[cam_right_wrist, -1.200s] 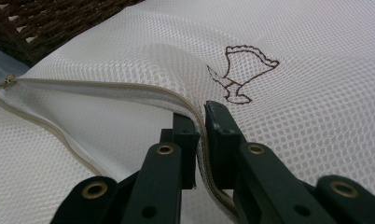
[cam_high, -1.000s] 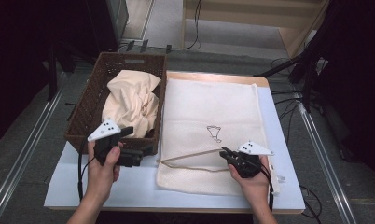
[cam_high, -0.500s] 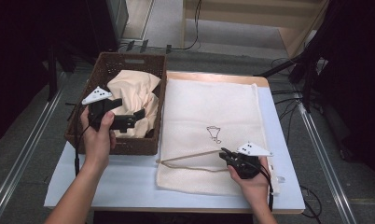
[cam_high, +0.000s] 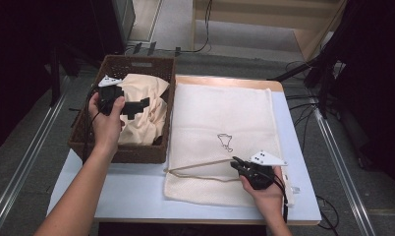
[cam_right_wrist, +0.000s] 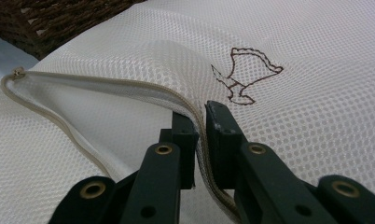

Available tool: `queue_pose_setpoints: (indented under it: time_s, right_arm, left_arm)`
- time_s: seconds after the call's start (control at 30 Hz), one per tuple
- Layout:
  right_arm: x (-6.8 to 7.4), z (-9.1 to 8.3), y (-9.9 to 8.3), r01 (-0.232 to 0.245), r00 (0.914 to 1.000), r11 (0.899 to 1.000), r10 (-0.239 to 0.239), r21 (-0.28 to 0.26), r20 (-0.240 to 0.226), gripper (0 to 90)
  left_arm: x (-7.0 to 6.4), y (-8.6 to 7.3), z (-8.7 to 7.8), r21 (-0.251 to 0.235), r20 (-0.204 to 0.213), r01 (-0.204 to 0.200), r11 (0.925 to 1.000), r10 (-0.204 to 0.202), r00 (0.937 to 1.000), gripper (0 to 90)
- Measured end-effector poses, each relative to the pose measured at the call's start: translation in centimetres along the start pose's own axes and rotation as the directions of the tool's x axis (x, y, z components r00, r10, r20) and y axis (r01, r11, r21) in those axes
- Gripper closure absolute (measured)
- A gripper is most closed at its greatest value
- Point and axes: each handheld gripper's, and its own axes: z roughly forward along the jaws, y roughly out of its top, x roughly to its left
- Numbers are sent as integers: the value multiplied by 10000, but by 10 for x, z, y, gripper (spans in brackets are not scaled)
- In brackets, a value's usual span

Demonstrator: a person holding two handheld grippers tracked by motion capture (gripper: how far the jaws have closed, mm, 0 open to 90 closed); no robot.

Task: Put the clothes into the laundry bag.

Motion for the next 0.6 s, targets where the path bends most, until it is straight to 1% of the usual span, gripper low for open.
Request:
queue_pose_setpoints:
  time_s: [0.03,0.1,0.17,0.2,0.27,0.3,0.37,0.43,0.5,0.57,0.6]
  right_arm:
    - [0,0,0,-2,10000,10000,2,3,-7,834]
    - [0,0,0,-30,10000,10000,30,0,-28,833]
    - [0,0,0,-4,10000,10000,4,22,-19,834]
    - [0,0,-1,-2,10000,10000,2,14,-24,833]
    - [0,0,-1,22,10000,10000,-22,20,-32,834]
    - [0,0,-1,28,10000,10000,-28,18,-36,834]
    - [0,0,-1,56,10000,10000,-56,19,-46,834]
    - [-1,1,-1,66,10000,10000,-66,20,-61,834]
    - [-1,1,-1,58,10000,10000,-57,30,-71,834]
    - [-1,1,-1,69,9999,10000,-68,26,-79,834]
    - [-1,1,-1,84,9999,10000,-83,30,-87,834]
  left_arm:
    - [3,1,4,85,-39,95,9999,-94,9999,0]
    - [14,2,14,368,-277,315,9988,-305,9992,0]
    - [26,0,25,623,-881,410,9972,-354,9955,0]
    - [33,-1,31,839,-1041,600,9947,-512,9933,0]
    - [47,-5,40,1198,-1226,1116,9865,-968,9877,0]
    - [53,-6,44,1358,-1393,1311,9820,-1121,9839,0]
    - [61,-10,50,1667,-1707,1623,9726,-1336,9762,0]
    - [65,-11,52,1745,-1751,2042,9632,-1737,9691,0]
    - [68,-12,54,2022,-1779,2237,9535,-1889,9658,41]
    - [71,-15,58,2444,-1873,2364,9404,-1934,9631,41]
    - [72,-18,61,2667,-1842,2405,9333,-1956,9632,41]
